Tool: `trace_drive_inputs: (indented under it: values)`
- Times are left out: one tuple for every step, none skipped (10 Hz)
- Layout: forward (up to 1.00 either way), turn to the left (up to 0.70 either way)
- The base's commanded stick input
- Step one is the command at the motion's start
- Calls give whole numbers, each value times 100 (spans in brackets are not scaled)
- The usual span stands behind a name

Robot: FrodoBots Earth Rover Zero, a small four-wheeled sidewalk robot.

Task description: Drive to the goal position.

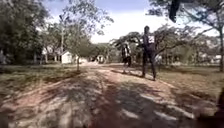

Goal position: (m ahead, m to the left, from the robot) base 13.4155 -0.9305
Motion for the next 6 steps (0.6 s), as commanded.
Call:
trace_drive_inputs:
  values:
    - [85,0]
    - [85,0]
    - [85,0]
    - [85,0]
    - [85,0]
    - [85,0]
